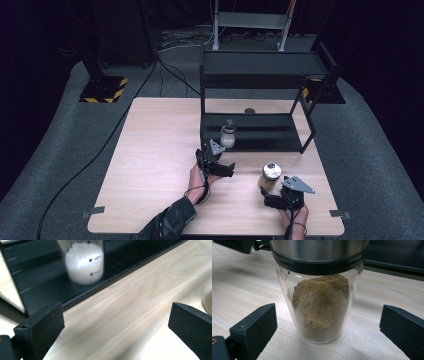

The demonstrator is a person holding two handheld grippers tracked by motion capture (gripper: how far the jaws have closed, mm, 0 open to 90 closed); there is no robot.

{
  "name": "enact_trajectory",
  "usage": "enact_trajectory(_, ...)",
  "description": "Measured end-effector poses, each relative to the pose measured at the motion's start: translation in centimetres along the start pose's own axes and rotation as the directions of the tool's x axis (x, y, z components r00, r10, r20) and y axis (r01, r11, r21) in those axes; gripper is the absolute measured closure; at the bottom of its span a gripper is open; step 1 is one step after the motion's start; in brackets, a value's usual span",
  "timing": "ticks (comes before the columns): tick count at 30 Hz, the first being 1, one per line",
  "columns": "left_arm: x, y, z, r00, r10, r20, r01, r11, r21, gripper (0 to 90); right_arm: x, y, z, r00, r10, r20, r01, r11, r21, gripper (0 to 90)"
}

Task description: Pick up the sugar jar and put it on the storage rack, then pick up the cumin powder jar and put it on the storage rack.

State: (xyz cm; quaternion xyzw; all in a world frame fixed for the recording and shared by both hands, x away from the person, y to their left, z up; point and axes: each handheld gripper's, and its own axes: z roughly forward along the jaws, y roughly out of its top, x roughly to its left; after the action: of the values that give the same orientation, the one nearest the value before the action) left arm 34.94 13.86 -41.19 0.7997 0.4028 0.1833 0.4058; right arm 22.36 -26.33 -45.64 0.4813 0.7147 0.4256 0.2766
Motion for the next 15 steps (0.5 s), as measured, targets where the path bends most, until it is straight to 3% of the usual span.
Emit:
enact_trajectory(7, 0.6, -1.8, -2.0, 1.0000, -0.006, -0.003, 0.007, 0.9999, 0.011, 0.0, 0.1, 0.1, 0.0, 1.0000, 0.002, 0.003, -0.002, 1.000, 0.006, 0.3)
enact_trajectory(15, 1.8, -4.2, -4.1, 0.9978, -0.061, -0.026, 0.061, 0.9981, 0.010, 0.0, 0.1, 0.2, 0.1, 1.0000, 0.000, 0.003, 0.000, 1.000, 0.010, 0.3)
